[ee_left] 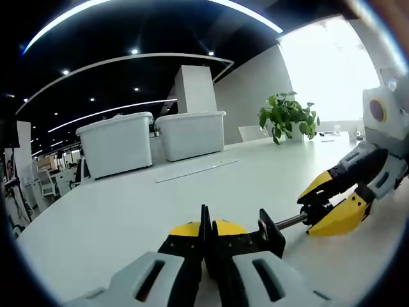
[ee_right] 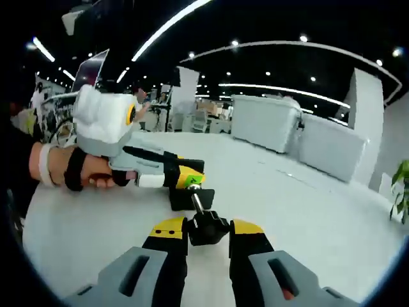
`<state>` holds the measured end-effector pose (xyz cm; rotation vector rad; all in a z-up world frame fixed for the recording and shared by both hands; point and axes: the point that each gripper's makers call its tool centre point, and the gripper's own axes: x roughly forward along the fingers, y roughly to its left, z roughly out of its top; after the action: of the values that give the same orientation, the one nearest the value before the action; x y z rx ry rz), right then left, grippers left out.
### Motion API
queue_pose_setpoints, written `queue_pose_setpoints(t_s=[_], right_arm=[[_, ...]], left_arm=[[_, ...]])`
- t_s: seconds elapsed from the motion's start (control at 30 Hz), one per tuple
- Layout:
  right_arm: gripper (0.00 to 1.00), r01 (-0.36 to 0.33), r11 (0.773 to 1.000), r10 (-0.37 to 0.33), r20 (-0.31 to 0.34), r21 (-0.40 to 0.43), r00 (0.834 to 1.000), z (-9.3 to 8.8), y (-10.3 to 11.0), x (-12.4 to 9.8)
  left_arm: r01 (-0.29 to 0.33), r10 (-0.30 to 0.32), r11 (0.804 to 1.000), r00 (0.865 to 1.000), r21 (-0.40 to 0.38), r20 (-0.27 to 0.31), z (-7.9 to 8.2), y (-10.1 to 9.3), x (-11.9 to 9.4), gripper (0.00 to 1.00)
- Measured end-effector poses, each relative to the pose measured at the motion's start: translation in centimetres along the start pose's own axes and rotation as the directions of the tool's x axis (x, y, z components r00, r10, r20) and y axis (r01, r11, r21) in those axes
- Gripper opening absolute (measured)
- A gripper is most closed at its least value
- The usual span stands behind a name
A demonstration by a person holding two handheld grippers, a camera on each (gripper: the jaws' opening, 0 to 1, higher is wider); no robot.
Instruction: Clamp the fixed fixture on the desktop, loosen the retaining clip, secure it to the edge of the desk, and tighten the retaining clip.
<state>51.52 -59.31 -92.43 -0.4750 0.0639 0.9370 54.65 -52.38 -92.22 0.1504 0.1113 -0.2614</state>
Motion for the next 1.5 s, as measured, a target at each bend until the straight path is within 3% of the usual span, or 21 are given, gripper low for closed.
queue_pose_setpoints(t_s=[0.07,0.13,0.27,0.33,0.43,0.5,0.6,0.67,0.77,0.8,0.87,0.9,1.0,1.13,1.17,1.23,1.27,1.3,1.37,1.43,1.5], right_arm=[[0.23,0.029,0.984,-0.030,-0.003,-0.176,1.000,0.1,0.1,0.1],[0.23,0.040,0.959,-0.044,-0.006,-0.281,0.999,0.1,0.4,0.0],[0.22,0.046,0.922,-0.041,0.021,-0.386,0.999,0.6,0.7,0.2],[0.23,0.063,0.888,-0.064,0.012,-0.456,0.998,0.7,0.5,-0.4],[0.23,0.067,0.887,-0.074,0.003,-0.457,0.997,0.5,0.1,0.1],[0.23,0.055,0.903,-0.059,0.003,-0.427,0.998,0.3,-0.3,0.3],[0.24,0.027,0.963,-0.036,-0.030,-0.268,0.999,-0.3,-0.6,0.3],[0.28,-0.006,0.986,-0.002,-0.048,-0.166,0.999,-0.3,0.2,-0.3],[0.35,0.009,1.000,-0.009,-0.066,0.000,0.998,-0.4,-0.9,-0.4],[0.33,0.010,0.993,-0.002,-0.066,0.117,0.998,-0.6,-1.1,-0.4],[0.30,-0.031,0.943,0.045,-0.035,0.330,0.998,-0.6,-1.2,0.1],[0.30,-0.056,0.907,0.062,-0.002,0.418,0.998,-0.8,-0.6,-0.2],[0.30,-0.095,0.806,0.082,0.050,0.584,0.995,-0.7,-1.2,0.3],[0.31,-0.109,0.715,0.077,0.077,0.691,0.994,-0.7,-1.5,0.6],[0.29,-0.103,0.678,0.071,0.075,0.728,0.995,-1.0,-1.6,0.8],[0.26,-0.096,0.649,0.073,0.064,0.755,0.995,-1.5,-1.7,1.2],[0.26,-0.099,0.615,0.073,0.068,0.783,0.995,-1.6,-1.6,1.4],[0.26,-0.101,0.612,0.077,0.068,0.785,0.995,-1.7,-1.6,1.4],[0.26,-0.098,0.630,0.072,0.067,0.771,0.995,-1.6,-1.7,1.3],[0.25,-0.095,0.591,0.072,0.065,0.801,0.995,-1.7,-1.6,1.3],[0.25,-0.099,0.586,0.074,0.069,0.804,0.995,-1.7,-1.6,1.2]], left_arm=[[-0.001,0.001,1.000,1.000,0.000,-0.002,0.0,0.0,0.0,0.06],[-0.004,0.004,1.000,1.000,0.001,-0.002,-0.1,0.1,0.0,0.06],[-0.005,0.005,1.000,1.000,0.002,-0.004,-0.1,0.1,0.0,0.06],[-0.006,0.006,1.000,1.000,0.005,-0.004,-0.1,0.1,0.0,0.06],[-0.007,0.007,1.000,1.000,0.005,-0.004,-0.1,0.1,0.0,0.06],[-0.008,0.008,1.000,1.000,0.007,-0.004,-0.1,0.1,0.0,0.06],[-0.007,0.007,1.000,1.000,0.006,-0.005,-0.2,0.4,0.3,0.06],[-0.005,0.005,1.000,1.000,0.005,-0.005,-0.2,0.4,0.4,0.06],[-0.003,0.003,1.000,1.000,0.005,-0.005,-0.2,0.5,0.5,0.06],[0.000,0.000,1.000,1.000,0.005,-0.005,-0.2,0.5,0.5,0.06],[-0.001,0.001,1.000,1.000,0.006,-0.004,-0.2,0.5,0.6,0.06],[-0.001,0.001,1.000,1.000,0.006,-0.004,-0.2,0.4,0.6,0.06],[-0.001,0.001,1.000,1.000,0.007,-0.004,-0.2,0.4,0.6,0.06],[-0.001,0.001,1.000,1.000,0.008,-0.003,-0.2,0.2,0.3,0.06],[-0.001,0.001,1.000,1.000,0.008,-0.003,-0.2,0.1,0.3,0.06],[-0.001,0.001,1.000,1.000,0.009,-0.003,-0.2,0.0,0.2,0.06],[-0.002,0.002,1.000,1.000,0.009,-0.002,-0.2,-0.1,0.2,0.06],[-0.003,0.003,1.000,1.000,0.011,-0.002,-0.2,-0.1,0.1,0.06],[-0.003,0.003,1.000,1.000,0.011,-0.002,-0.2,-0.2,0.1,0.06],[-0.005,0.005,1.000,1.000,0.012,-0.002,-0.1,-0.2,0.1,0.06],[-0.005,0.005,1.000,1.000,0.012,-0.002,-0.1,-0.2,0.0,0.06]])
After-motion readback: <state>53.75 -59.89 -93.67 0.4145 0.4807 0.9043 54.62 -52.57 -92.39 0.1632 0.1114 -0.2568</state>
